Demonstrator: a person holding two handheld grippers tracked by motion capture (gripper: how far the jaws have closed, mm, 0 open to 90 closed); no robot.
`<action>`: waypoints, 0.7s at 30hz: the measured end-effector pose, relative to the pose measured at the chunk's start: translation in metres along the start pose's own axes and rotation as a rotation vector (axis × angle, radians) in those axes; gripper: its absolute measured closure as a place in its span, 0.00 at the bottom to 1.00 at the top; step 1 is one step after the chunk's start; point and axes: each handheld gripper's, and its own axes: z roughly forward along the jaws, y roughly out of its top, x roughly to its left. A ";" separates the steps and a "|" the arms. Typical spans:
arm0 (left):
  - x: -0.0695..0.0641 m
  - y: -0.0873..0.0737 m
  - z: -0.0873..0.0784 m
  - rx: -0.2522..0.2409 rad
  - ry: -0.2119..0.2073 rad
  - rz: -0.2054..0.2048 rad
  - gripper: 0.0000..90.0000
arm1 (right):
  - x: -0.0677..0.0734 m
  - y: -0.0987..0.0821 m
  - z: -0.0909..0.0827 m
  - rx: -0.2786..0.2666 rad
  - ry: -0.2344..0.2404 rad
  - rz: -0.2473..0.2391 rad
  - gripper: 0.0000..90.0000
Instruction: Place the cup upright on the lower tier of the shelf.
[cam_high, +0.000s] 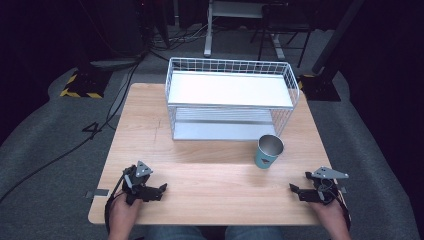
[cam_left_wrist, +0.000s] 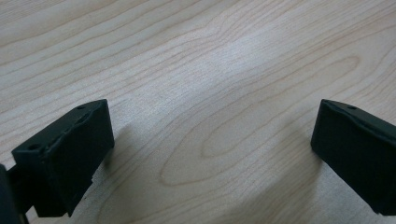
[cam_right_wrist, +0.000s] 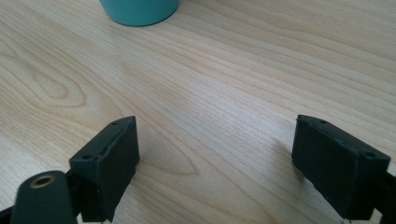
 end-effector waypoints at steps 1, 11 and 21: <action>0.000 0.000 0.000 0.000 0.000 0.000 0.00 | 0.000 0.000 0.000 0.000 0.000 0.001 0.17; 0.000 0.000 0.000 0.000 0.003 0.002 0.00 | 0.007 0.006 -0.001 0.008 0.014 -0.017 0.18; 0.000 0.000 0.000 0.000 0.003 0.002 0.00 | 0.026 0.030 0.001 -0.033 0.080 -0.046 0.17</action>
